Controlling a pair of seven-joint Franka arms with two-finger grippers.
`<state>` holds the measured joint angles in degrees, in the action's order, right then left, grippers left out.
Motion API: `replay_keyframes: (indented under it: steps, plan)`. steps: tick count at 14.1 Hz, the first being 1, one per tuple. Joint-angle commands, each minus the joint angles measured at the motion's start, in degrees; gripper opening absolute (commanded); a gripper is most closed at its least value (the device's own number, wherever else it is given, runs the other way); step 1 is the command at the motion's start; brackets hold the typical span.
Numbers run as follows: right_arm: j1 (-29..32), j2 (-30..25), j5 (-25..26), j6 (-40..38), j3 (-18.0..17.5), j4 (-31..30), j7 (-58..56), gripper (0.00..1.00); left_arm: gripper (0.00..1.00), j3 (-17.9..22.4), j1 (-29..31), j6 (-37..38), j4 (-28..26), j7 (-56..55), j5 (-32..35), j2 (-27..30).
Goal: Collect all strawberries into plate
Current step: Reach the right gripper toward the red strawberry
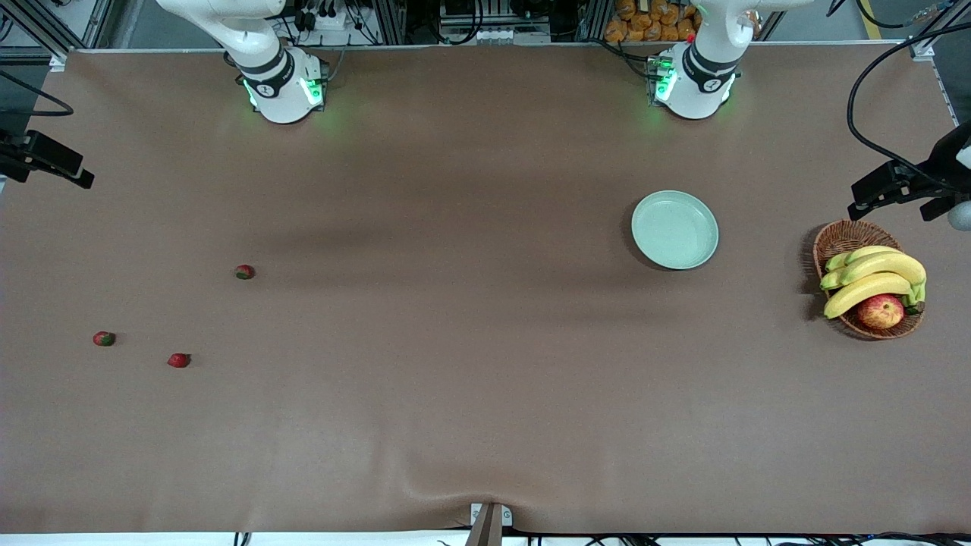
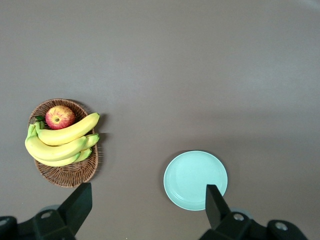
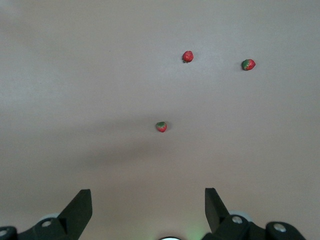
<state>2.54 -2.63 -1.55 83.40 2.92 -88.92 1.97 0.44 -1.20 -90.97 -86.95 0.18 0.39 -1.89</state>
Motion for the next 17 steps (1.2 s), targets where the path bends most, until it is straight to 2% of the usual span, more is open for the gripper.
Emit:
replay_keyframes:
  steps: [1, 9, 11, 14, 17]
  plan:
    - [-0.25, -0.09, 1.03, 0.01, -0.11, 0.15, 0.14, 1.0, 1.0, 0.0, -0.12, -0.61, -0.15, -0.26, -0.57, 0.22]
    - [0.54, -0.09, 1.03, 0.01, -0.02, 0.15, 0.14, 1.0, 1.0, 0.0, 0.05, -0.44, -0.41, -0.26, -0.57, 0.13]
    - [0.63, 1.48, 1.03, 0.27, -0.02, 0.24, 0.23, 1.0, 1.0, -0.27, 0.32, 0.35, -0.23, 0.08, -0.48, 0.22]
    - [-0.25, 4.73, 1.02, 4.92, -0.02, 0.24, 0.76, 1.0, 1.0, -0.44, -0.12, 0.44, -0.23, -0.27, -0.48, 0.13]
    - [0.54, 10.87, 0.5, 7.55, -0.02, 0.59, 0.85, 1.0, 1.0, -0.36, -0.12, 0.44, -0.15, -0.26, -0.48, -0.13]
